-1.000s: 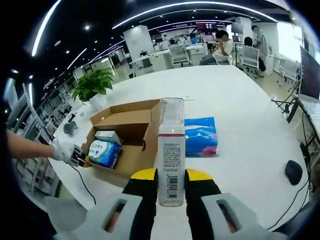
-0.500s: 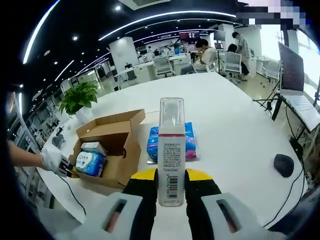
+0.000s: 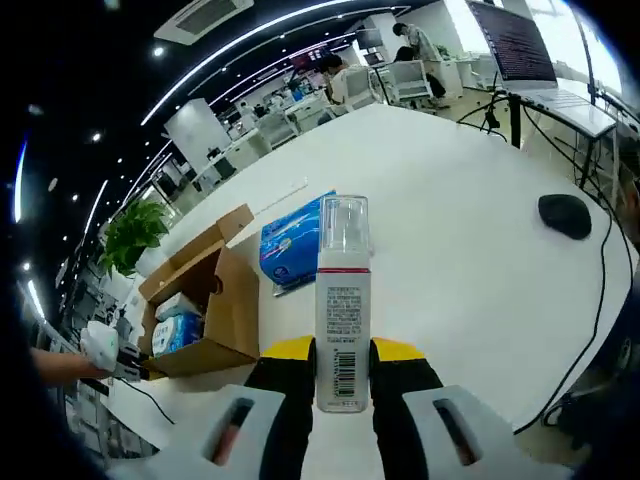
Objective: Operate the shoe box by opening the lid, removing the specified soft item, and placing it in the target area until the item is outside and the box remains undamaged.
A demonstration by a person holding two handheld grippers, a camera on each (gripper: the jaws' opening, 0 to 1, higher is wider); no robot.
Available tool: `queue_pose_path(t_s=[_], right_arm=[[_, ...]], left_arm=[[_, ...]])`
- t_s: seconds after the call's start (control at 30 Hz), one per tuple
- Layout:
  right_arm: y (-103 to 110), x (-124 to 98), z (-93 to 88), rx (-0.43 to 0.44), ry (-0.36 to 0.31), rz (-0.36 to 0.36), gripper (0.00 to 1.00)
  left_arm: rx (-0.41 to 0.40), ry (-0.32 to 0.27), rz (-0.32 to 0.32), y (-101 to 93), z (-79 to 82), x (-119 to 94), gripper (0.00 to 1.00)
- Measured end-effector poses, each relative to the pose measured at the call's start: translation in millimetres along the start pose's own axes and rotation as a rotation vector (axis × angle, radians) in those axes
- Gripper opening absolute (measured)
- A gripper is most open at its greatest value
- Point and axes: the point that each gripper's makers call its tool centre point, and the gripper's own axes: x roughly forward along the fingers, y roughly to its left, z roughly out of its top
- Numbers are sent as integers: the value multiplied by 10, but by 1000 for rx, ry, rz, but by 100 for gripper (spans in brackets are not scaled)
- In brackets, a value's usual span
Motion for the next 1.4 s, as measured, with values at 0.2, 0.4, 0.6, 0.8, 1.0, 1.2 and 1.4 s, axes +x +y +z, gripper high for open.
queue_pose_path(t_s=[0.2,0.4,0.6,0.8,1.0,1.2,1.4], right_arm=[[-118,-1,-41,-64,10,-26,17],[-265,51,1,-209,57,-75,17],[-328,110,200,-220,49,-71,17],[-376,168,383,-285,55,-81,17],[-411,248,495,-357,78,-83,17],[-467,322,609,-353,86,-87,17],[-495,454,658,-385,110,-91,17]], left_arm=[[9,5,12,4,-8,-2,2],[25,-24,20,19,-8,-21,3],[68,-25,5,19,-2,-17,2],[28,14,-18,24,-15,-2,2],[22,20,2,20,-26,-1,2],[20,9,21,14,-22,-8,3],[-20,29,-2,25,-28,3,2]])
